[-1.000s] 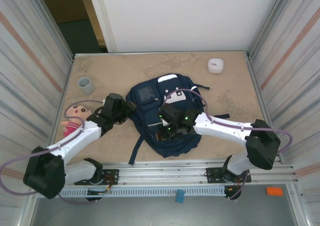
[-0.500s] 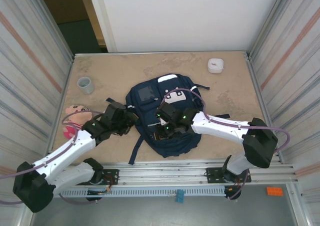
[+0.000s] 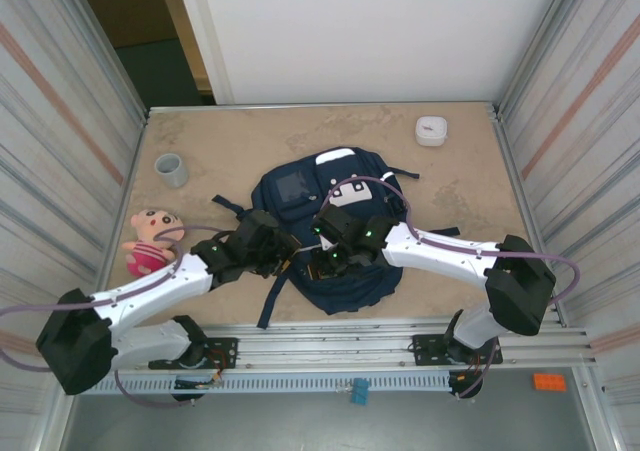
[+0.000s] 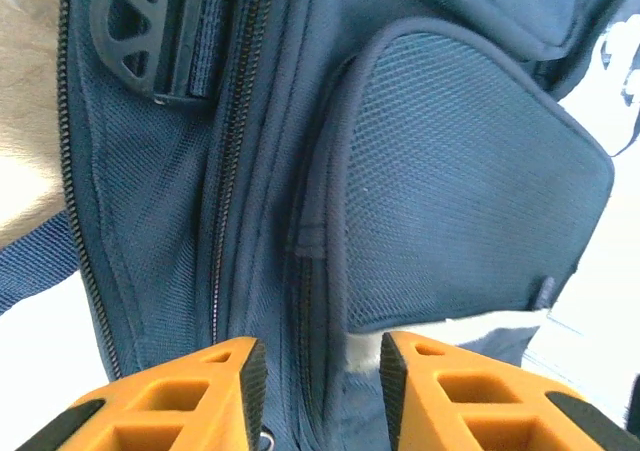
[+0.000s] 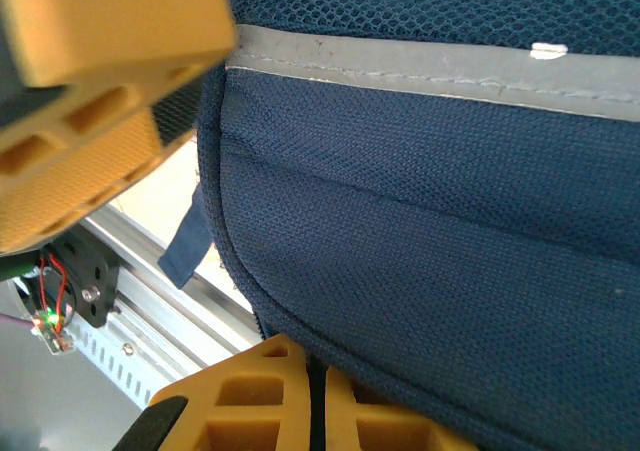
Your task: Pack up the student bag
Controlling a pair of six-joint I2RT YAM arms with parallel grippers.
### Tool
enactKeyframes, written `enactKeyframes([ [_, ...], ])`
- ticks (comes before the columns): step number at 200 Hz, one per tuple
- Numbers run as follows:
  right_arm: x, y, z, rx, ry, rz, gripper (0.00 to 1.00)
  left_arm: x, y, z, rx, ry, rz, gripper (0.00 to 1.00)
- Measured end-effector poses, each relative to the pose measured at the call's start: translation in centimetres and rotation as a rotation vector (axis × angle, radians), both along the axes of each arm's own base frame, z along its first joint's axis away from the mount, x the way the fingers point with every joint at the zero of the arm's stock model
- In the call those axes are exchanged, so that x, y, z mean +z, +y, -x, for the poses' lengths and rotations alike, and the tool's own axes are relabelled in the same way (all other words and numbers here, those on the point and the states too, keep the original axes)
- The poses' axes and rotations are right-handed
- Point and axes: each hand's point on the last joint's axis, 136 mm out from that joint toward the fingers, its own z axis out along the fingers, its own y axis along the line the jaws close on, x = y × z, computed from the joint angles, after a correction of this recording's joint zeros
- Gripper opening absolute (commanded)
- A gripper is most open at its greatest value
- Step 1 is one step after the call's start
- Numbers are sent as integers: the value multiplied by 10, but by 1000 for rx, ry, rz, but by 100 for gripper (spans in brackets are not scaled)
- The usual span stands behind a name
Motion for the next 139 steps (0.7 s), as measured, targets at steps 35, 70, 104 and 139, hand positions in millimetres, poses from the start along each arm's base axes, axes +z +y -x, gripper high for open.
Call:
enactKeyframes([
  [35, 0, 0, 0, -1, 0, 0, 0, -7, -7, -5, 11, 23, 12, 24],
  [70, 0, -1, -1, -3, 0, 1, 0, -7, -9, -7, 27, 24, 14, 0],
  [104, 9, -9, -9, -12, -22, -16, 0, -3, -4, -8, 36, 20, -2, 0],
  [139, 24, -22, -23, -42, -48, -53, 0, 10, 17, -20, 66, -12, 3, 0],
])
